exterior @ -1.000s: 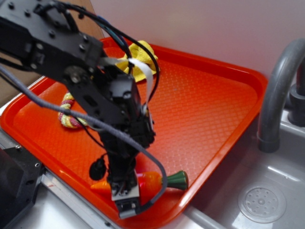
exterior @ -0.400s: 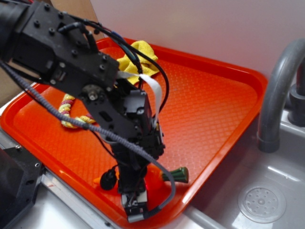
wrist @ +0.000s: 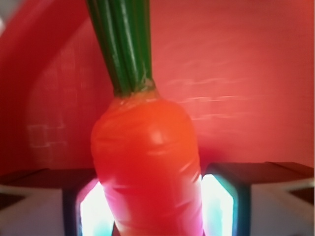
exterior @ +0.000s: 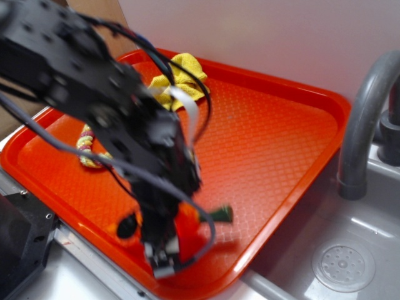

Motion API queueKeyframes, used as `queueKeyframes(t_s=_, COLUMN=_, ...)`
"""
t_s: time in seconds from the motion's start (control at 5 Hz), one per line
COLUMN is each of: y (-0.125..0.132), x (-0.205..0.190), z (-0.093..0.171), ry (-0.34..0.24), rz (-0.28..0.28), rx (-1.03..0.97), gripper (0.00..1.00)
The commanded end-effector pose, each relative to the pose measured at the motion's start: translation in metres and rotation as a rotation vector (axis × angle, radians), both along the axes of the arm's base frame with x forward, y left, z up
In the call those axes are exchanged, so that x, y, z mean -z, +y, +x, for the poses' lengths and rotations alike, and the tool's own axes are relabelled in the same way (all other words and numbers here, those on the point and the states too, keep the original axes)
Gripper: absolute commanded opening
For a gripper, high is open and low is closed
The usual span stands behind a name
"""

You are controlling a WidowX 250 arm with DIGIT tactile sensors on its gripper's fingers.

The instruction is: Grab the carrot.

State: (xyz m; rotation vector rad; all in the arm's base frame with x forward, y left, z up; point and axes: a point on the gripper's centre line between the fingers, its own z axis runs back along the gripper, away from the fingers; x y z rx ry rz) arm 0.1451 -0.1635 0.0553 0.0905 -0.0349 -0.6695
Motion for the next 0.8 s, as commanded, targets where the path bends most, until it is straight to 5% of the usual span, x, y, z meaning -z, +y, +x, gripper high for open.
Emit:
queueKeyframes(t_s=0.0, y=0.063, x=-0.093, z=0.033, ry=-0.091, rz=-0.109, rx=-0.418, gripper=0.00)
queueKeyframes(t_s=0.2, y=0.093, x=-0.129, z=0.053, ry=-0.116, rz=-0.179, rx=-0.579, gripper=0.00)
queueKeyframes(t_s=0.4, y=0.105, x=-0.149, z=0.064, ry=-0.153, rz=-0.189, rx=-0.664, gripper=0.00)
queueKeyframes(t_s=0.6, y=0.106, x=-0.156, z=0.069, ry=-0.176, rz=-0.268, rx=-0.646, gripper=0.00)
